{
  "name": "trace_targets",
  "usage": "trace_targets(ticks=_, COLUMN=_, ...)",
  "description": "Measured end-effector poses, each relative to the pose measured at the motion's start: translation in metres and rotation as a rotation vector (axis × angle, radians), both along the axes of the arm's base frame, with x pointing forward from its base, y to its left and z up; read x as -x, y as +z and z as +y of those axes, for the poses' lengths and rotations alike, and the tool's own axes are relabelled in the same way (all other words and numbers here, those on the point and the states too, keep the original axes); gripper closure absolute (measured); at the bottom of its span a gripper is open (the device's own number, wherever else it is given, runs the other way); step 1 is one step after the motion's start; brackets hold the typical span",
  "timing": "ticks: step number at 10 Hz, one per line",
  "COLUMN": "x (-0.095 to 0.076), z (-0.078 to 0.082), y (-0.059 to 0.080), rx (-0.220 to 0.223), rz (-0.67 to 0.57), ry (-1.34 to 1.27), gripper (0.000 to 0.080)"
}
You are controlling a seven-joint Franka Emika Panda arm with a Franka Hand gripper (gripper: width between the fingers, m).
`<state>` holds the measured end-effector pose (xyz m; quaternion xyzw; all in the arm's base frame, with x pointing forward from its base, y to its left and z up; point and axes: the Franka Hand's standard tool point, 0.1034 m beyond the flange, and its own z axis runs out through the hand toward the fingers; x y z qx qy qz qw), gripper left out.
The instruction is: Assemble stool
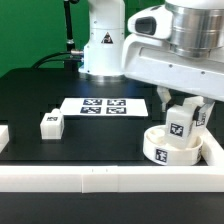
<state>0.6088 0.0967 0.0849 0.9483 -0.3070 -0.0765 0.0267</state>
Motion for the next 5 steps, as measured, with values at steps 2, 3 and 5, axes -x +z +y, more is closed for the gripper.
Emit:
trace_targets(ticks=2, x=0.0009, z=0.0099, y=0.0001, rx=0.035, rz=-0.001, ry=-0.260, gripper=0.0465)
trace_targets(ticks=3, x=-0.0001, z=0.0100, y=-0.0002, rx=0.047, rz=-0.006, ry=-0.383, gripper=0.0465)
trace_targets(ticks=5, x=-0.0044, z=0.0064, y=-0.0018, rx=0.049, rz=-0.038, ry=-0.554, gripper=0.0465)
